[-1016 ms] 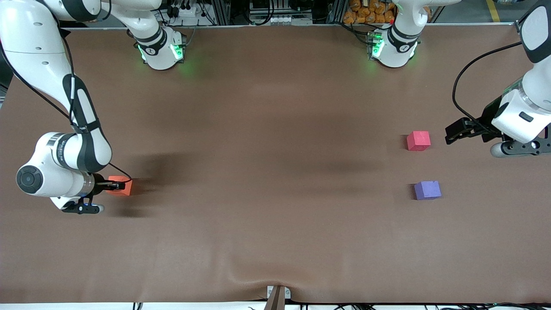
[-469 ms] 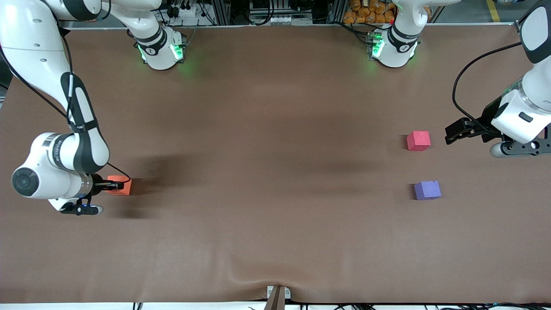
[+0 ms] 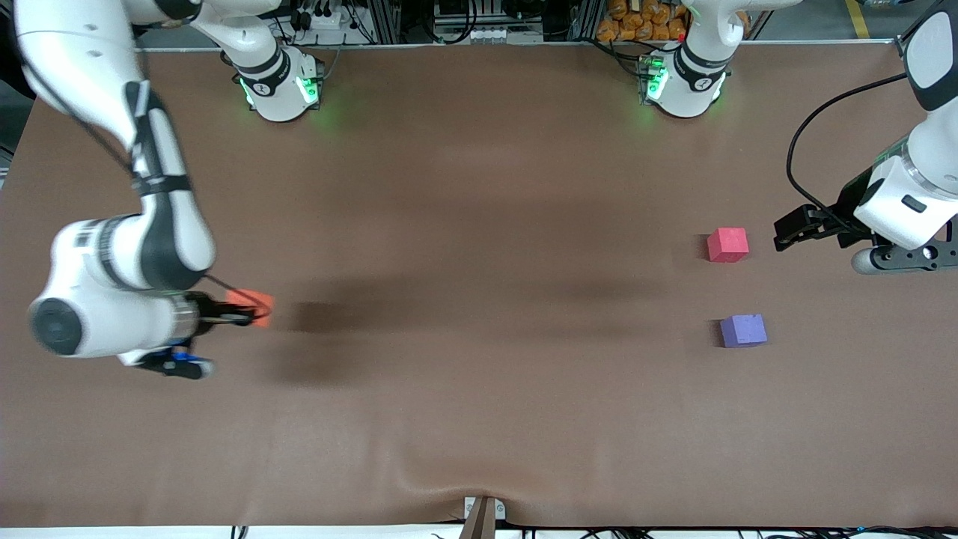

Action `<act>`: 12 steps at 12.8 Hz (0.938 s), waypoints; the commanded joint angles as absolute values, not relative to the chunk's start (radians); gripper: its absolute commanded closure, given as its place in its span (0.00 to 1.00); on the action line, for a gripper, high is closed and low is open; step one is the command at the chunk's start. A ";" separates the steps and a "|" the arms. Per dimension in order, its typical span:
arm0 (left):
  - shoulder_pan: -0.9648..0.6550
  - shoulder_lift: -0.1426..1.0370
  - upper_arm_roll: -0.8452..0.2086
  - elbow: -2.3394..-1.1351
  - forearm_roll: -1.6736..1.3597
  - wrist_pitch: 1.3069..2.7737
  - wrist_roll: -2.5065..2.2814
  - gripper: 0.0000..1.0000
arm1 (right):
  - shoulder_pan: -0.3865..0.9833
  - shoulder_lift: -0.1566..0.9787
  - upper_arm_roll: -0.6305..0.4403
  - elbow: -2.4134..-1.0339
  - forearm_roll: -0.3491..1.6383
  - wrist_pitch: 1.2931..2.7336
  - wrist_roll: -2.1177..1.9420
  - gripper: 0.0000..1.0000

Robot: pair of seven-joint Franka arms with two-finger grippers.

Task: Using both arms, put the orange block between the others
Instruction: 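Carry the orange cube with the right gripper to the table middle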

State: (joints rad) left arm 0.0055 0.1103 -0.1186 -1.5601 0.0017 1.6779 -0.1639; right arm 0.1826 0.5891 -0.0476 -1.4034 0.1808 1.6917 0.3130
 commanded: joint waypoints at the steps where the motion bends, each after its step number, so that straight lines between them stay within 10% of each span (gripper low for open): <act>1: 0.014 0.112 -0.120 -1.559 -0.017 1.675 -0.138 0.00 | 0.312 0.606 -0.058 -1.368 0.247 1.690 0.480 1.00; 12: 0.014 0.114 -0.121 -1.559 -0.017 1.675 -0.138 0.00 | 0.676 0.821 -0.061 -1.378 0.238 2.048 0.640 1.00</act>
State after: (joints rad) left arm 0.0057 0.1125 -0.1182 -1.5607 0.0017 1.6779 -0.1631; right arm 0.6514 0.7956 -0.0481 -1.4008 0.2414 2.0206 0.6282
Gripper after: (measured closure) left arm 0.000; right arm 0.511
